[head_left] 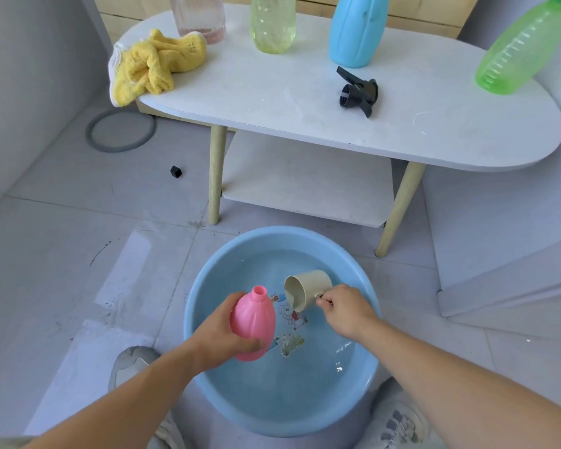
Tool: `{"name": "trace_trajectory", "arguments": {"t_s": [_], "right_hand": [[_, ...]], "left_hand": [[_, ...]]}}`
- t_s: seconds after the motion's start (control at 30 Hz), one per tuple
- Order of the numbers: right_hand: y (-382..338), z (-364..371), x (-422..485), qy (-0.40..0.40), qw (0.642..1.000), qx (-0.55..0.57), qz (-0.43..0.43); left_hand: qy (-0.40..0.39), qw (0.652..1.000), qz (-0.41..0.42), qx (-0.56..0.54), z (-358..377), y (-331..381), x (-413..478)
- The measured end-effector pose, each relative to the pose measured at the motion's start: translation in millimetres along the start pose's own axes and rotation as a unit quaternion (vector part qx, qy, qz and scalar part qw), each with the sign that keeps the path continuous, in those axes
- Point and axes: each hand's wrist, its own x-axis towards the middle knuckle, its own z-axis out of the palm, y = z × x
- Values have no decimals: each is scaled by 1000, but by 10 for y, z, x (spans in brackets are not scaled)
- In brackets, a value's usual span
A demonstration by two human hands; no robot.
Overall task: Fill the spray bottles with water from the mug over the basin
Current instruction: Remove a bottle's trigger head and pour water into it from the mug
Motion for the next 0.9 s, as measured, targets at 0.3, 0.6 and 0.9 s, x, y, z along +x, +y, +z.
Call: {"name": "trace_trajectory", "arguments": {"t_s": [0.3, 0.6, 0.9], "right_hand": [[-14, -11, 7, -22, 999, -7, 29], [-41, -5, -42, -50, 995, 58, 63], [-51, -152, -115, -39, 962, 255, 91]], "left_hand": [[2, 1000, 8, 2, 29, 5, 28], [5, 1000, 9, 15, 35, 4, 36], [22, 999, 26, 11, 1, 62, -20]]}}
